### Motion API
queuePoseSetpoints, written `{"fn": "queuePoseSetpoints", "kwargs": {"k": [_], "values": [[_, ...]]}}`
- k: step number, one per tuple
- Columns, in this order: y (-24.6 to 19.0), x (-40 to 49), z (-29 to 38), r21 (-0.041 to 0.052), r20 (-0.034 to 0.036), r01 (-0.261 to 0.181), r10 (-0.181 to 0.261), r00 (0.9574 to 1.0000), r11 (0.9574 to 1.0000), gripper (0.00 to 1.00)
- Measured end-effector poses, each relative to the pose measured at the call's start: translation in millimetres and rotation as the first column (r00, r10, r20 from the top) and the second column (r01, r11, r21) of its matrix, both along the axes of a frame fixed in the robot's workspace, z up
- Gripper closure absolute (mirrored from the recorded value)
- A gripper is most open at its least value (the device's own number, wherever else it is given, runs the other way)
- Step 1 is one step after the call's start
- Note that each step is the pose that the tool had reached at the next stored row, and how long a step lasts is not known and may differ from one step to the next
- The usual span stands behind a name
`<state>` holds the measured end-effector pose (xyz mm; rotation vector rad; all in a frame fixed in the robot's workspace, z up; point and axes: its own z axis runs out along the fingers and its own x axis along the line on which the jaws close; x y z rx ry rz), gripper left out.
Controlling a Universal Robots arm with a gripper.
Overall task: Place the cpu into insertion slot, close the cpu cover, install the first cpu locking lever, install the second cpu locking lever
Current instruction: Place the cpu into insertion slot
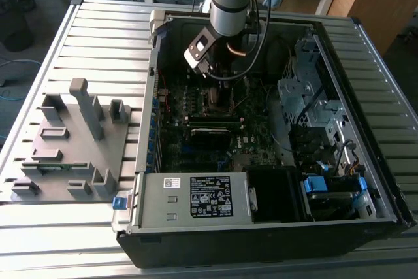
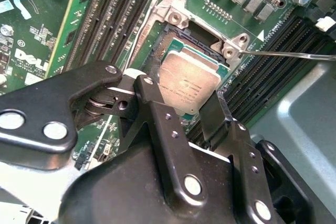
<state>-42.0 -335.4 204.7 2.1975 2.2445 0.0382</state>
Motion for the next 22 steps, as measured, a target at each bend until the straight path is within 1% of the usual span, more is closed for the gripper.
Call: {"fn": "queuePoseSetpoints", "kwargs": {"k": [2,5,13,22], "values": [[-1.2,0.0,-0.1,-0.0003,0.0000,0.000,0.000,1.0000,1.0000,0.46],[-1.6,-0.3,-1.1,-0.0007,0.0000,0.000,0.000,1.0000,1.0000,0.46],[-1.7,-0.6,-2.5,-0.0015,0.0001,0.001,-0.001,1.0000,1.0000,0.46],[-2.4,-0.8,-4.6,-0.0045,0.0000,0.002,-0.002,1.0000,1.0000,0.46]]}}
